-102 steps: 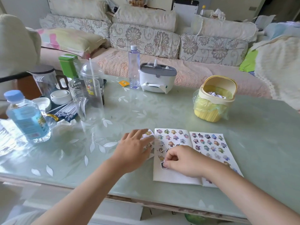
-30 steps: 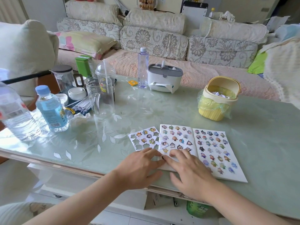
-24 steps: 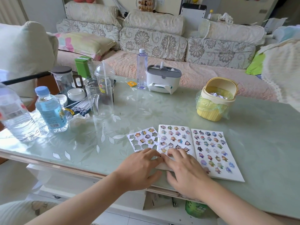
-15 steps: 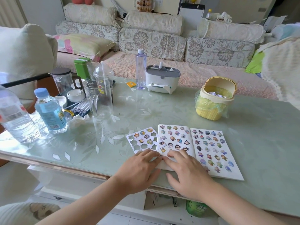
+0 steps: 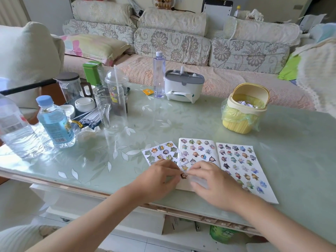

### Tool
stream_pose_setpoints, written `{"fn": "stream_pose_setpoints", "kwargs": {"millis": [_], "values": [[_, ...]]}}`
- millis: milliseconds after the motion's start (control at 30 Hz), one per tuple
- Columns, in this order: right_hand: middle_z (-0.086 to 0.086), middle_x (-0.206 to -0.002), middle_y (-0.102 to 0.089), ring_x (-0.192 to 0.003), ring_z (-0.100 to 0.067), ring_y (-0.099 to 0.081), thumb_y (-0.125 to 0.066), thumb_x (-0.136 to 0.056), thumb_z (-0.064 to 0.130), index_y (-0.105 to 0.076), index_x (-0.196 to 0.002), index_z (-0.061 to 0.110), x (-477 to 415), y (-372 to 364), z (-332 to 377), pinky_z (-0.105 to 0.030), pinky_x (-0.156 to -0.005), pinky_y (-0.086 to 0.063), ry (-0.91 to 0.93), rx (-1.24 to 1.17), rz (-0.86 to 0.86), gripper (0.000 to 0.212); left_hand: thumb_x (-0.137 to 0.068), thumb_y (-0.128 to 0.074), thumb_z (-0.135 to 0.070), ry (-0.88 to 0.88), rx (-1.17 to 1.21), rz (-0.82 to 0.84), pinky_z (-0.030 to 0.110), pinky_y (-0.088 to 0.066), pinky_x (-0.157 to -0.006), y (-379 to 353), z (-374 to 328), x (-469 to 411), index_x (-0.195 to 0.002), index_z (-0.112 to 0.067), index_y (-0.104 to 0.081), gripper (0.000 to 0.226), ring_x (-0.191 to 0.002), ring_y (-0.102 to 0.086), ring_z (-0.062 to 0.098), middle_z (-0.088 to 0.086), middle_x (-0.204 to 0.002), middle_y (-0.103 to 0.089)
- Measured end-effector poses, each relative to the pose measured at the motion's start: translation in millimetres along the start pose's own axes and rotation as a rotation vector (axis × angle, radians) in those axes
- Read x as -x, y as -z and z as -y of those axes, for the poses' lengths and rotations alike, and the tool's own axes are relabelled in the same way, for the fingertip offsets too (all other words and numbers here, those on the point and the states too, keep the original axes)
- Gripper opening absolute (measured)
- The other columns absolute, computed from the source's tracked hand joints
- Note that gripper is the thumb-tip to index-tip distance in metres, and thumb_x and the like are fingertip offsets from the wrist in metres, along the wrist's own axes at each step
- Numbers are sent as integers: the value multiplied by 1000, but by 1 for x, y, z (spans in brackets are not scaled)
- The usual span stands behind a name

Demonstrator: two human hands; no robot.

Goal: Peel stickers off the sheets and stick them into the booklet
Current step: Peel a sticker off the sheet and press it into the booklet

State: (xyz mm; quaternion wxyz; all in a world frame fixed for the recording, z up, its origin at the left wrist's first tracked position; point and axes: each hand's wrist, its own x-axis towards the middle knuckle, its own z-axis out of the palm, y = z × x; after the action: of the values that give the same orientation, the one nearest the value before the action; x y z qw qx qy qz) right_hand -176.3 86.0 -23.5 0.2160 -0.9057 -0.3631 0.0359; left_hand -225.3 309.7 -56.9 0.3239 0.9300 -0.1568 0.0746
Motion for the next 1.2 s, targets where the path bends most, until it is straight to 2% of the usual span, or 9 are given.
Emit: {"fn": "stream_pose_setpoints", "kwargs": {"millis": [133,233,333,500,633,767,967,1133,1200], "values": [[26,-119,-54,-80,5,-52,-57,-95,40,-65,-125,40,-25,6,-4,-26,-82,-46,-86,-56,-67,31,-92,-59,-23,-15,18,-141,16,-41,-92,7,3,-9,-111,-23,-75,24,-105,-57,7,-8,-109,-64],[22,-126,-53,-90,2,-52,-53,-97,41,-63,-128,41,-44,9,-4,-26,-81,-41,-142,33,-50,33,-92,-63,-19,17,-129,-196,21,-42,-93,17,9,-15,-118,-24,-70,28,-111,-52,12,-9,-116,-60],[16,-129,-52,-117,-10,-54,-49,-98,42,-59,-131,38,-59,5,-3,-30,-91,-44,-166,105,28,35,-91,-49,-51,96,-360,-51,33,-36,-107,26,20,-18,-139,-30,-52,53,-136,-38,18,-7,-142,-47],[8,-119,-50,-113,-20,-55,-45,-98,46,-58,-124,30,-83,-2,0,-33,-88,-44,-172,150,75,33,-74,-20,-82,227,-429,47,33,-25,-117,28,31,-19,-149,-36,-37,90,-146,-24,13,-13,-156,-33],[7,-107,-46,-96,-21,-57,-48,-96,54,-61,-99,24,-92,-10,0,-35,-83,-49,-199,153,47,32,-73,-23,-81,246,-357,12,30,-31,-111,30,34,-22,-141,-40,-50,85,-138,-33,7,-20,-145,-44],[13,-107,-51,-100,-12,-59,-59,-94,49,-71,-109,34,-94,-15,3,-31,-83,-48,-196,36,14,24,-84,-56,-68,244,-329,7,28,-35,-107,33,34,-25,-137,-39,-55,60,-132,-38,7,-21,-140,-48],[21,-115,-49,-96,0,-56,-63,-84,46,-65,-120,42,-90,-7,-1,-25,-86,-46,-100,-66,70,36,-90,-47,-66,250,-252,-88,30,-46,-92,35,33,-29,-122,-39,-67,46,-114,-54,11,-21,-125,-62],[13,-96,-67,-76,4,-57,-64,-76,-3,-79,-101,28,-88,0,-12,-25,-67,-45,88,-166,-135,42,-79,-49,-79,309,-114,6,27,-46,-95,48,19,-31,-124,-41,-65,61,-114,-53,1,-26,-124,-61],[12,-91,-69,-77,-3,-63,-65,-72,-10,-80,-92,22,-87,6,-17,-29,-65,-51,142,-173,-242,42,-73,-54,-83,418,131,97,25,-40,-103,58,10,-33,-133,-43,-58,72,-121,-50,-3,-28,-132,-55]]}}
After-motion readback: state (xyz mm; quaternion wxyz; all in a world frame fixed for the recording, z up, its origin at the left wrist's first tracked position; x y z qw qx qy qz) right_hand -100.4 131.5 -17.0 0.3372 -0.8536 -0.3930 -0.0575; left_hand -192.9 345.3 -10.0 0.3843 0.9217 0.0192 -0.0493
